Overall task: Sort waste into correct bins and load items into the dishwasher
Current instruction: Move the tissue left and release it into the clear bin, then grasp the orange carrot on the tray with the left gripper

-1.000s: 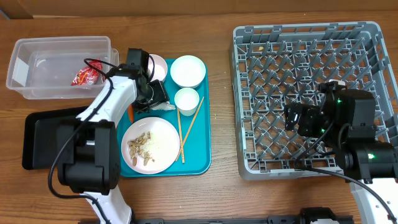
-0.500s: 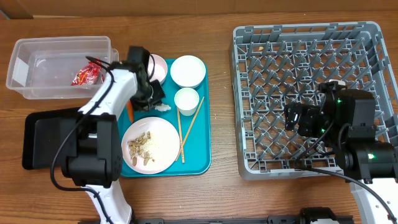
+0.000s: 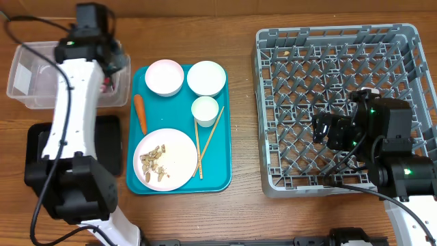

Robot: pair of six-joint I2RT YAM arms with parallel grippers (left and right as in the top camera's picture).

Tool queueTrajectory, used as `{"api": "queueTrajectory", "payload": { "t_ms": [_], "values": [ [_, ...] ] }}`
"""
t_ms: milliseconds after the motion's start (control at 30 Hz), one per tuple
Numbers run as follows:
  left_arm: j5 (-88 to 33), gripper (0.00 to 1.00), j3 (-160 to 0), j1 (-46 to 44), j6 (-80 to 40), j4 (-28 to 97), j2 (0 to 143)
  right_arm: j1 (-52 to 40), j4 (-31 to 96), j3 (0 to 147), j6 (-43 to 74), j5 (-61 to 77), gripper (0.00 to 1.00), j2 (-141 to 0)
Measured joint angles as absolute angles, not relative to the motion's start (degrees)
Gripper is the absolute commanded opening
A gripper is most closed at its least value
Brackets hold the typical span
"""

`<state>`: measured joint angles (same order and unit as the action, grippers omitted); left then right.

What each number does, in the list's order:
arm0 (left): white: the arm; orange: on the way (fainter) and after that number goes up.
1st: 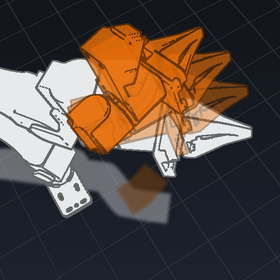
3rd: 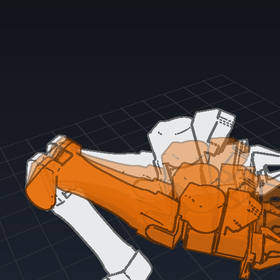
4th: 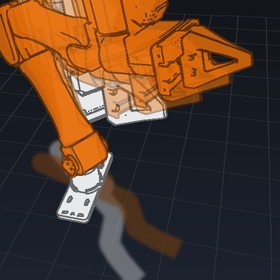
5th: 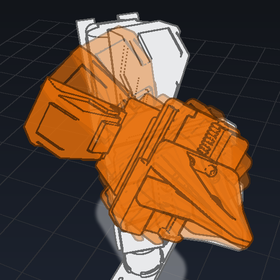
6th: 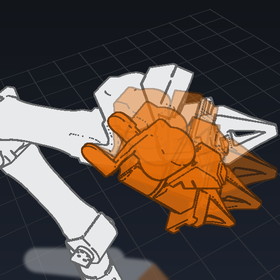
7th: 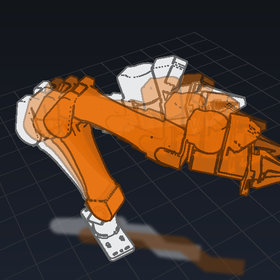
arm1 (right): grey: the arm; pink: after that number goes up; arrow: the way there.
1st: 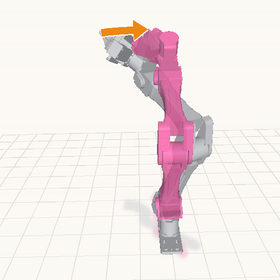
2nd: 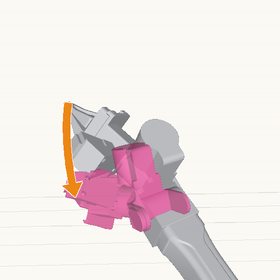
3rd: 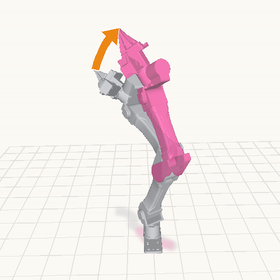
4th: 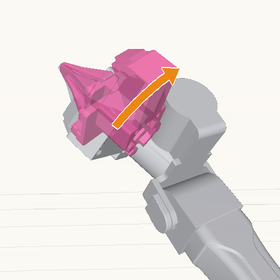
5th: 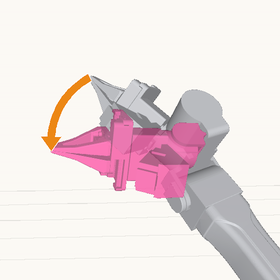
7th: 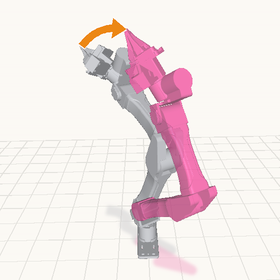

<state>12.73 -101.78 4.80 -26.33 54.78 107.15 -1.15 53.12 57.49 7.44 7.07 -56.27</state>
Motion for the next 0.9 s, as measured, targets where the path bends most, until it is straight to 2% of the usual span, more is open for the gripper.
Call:
{"api": "queueTrajectory", "payload": {
  "t_ms": [67,167,200,367,500,667,900],
  "values": [
    [13.9,0.50,-101.8,7.9,-26.2,52.7,107.2,-1.1,53.1,57.5,7.4,7.1,1.00,-56.3],
    [14.9,0.70,-101.8,11.8,-25.6,51.8,107.2,-1.1,53.2,57.5,7.4,7.1,1.00,-56.3],
    [15.3,0.73,-101.8,13.1,-25.6,51.7,107.2,-1.1,53.2,57.5,7.4,7.1,1.00,-56.3],
    [15.4,0.72,-101.8,13.9,-25.5,51.9,107.2,-1.1,53.1,57.5,7.4,7.1,1.00,-56.3],
    [9.3,0.67,-101.8,13.8,-25.5,54.4,107.2,-1.1,53.1,57.5,7.4,7.1,1.00,-56.3],
    [-0.6,0.68,-101.8,11.8,-25.5,63.8,107.2,-1.1,53.2,57.5,7.4,7.1,1.00,-56.3],
    [-1.0,0.68,-100.9,4.8,-25.5,75.8,107.2,-1.1,53.2,57.5,7.4,7.1,1.00,-56.3]
  ]
}}
